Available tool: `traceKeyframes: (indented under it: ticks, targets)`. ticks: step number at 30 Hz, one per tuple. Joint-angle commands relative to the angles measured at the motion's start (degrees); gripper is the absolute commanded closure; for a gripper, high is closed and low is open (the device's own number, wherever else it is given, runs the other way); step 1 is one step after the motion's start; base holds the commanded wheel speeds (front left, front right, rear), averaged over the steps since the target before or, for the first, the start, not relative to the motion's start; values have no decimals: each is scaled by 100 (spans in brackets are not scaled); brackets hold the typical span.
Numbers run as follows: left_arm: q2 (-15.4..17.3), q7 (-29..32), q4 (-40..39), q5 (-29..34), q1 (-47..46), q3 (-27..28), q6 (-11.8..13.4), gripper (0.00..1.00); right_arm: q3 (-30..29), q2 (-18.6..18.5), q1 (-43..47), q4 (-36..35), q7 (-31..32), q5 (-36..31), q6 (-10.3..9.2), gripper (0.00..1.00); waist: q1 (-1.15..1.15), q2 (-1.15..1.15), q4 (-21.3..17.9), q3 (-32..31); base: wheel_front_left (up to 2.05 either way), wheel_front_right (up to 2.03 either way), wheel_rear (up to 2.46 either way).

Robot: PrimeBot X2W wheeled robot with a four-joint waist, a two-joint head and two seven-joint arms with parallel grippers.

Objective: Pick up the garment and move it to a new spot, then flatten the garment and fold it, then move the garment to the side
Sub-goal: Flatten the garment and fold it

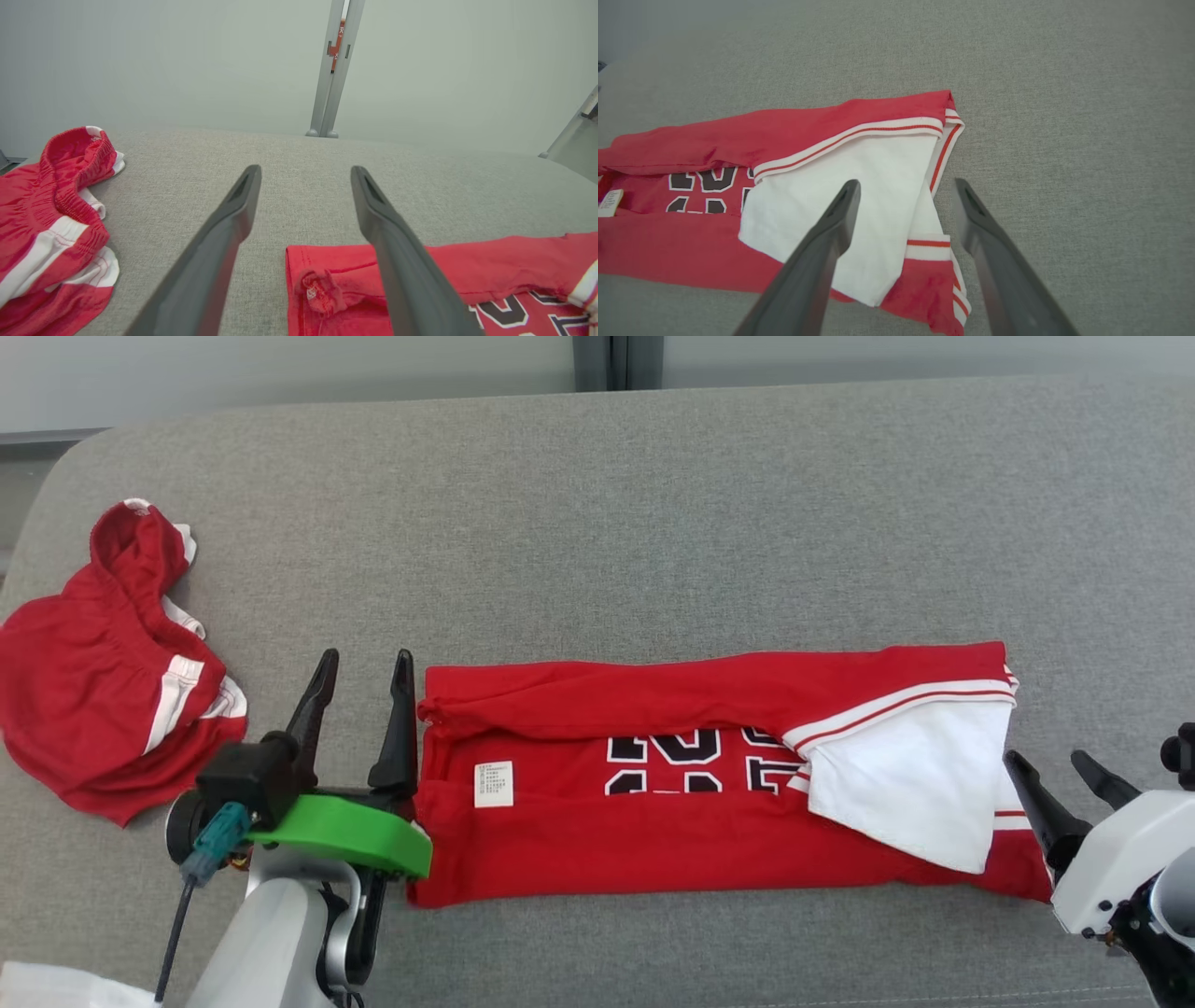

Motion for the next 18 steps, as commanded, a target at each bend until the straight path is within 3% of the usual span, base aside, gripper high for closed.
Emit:
traceKeyframes:
  ticks: [1,7,18]
  targets:
    - [-80,0,-175,185,223,196,-130,0,-61,114,-124,81,51,15,0,0,0,0,29,-38,0,0,0]
    - [-529,1,-620,767,725,986,-558,0,-388,652,-524,599,156,-202,1,0,0,0,118,-67,0,0,0]
    - [-750,1,-639,1103,977,1615,-852,0,-859,1008,-1194,1781,294,-1012,1,0,0,0,275,14,0,0,0]
